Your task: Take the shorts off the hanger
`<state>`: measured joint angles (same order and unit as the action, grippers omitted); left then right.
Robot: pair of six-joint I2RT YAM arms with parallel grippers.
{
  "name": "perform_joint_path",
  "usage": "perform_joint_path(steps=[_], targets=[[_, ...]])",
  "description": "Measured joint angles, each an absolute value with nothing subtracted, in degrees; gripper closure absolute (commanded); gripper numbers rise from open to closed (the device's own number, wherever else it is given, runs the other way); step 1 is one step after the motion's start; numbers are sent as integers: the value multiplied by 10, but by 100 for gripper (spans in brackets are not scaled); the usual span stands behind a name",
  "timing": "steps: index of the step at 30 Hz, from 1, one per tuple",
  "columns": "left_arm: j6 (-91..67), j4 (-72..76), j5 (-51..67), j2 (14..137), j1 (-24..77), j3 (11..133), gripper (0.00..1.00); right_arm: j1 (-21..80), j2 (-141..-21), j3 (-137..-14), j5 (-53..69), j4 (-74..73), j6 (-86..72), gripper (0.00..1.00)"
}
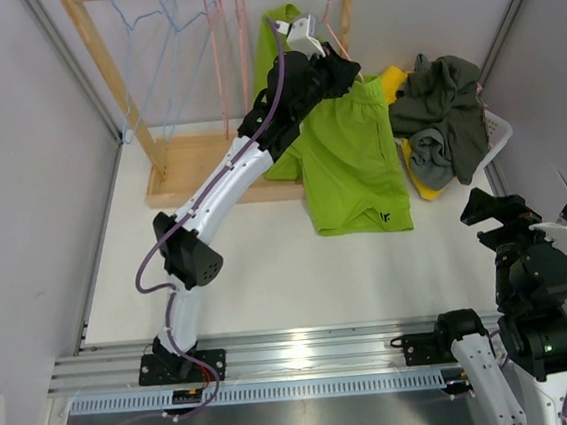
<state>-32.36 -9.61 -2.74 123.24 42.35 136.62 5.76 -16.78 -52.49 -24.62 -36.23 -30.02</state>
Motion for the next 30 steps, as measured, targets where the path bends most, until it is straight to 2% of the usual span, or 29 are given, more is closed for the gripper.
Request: perform_joint_path(steps=[10,12,13,15,16,18,19,22,30], targets=[[-291,-226,-62,1067,423,1258,99,44,-168,-525,-164,-344,-316,1],[-284,-242,-75,1045,423,1247,88,43,-171,-525,-144,-340,-317,0],[-281,-248,-80,1035,423,1242,73,42,-173,-525,-135,-337,-317,1],[-272,-262,-89,1025,423,1240,61,40,-183,-528,-114,-333,-313,1],[-269,-269,-90,1023,424,1239,45,40,-192,-531,-102,-331,-310,1],[-263,-279,-91,1023,425,1239,33,39,-216,-544,-84,-328,-301,1],[-260,-285,-91,1025,425,1239,22,39,-234,-553,-74,-327,-293,1],[-252,-300,-90,1034,425,1245,10,39,-295,-588,-49,-326,-269,1],[-229,-328,-89,1114,425,1357,10,39,-340,-606,-20,-324,-241,0]])
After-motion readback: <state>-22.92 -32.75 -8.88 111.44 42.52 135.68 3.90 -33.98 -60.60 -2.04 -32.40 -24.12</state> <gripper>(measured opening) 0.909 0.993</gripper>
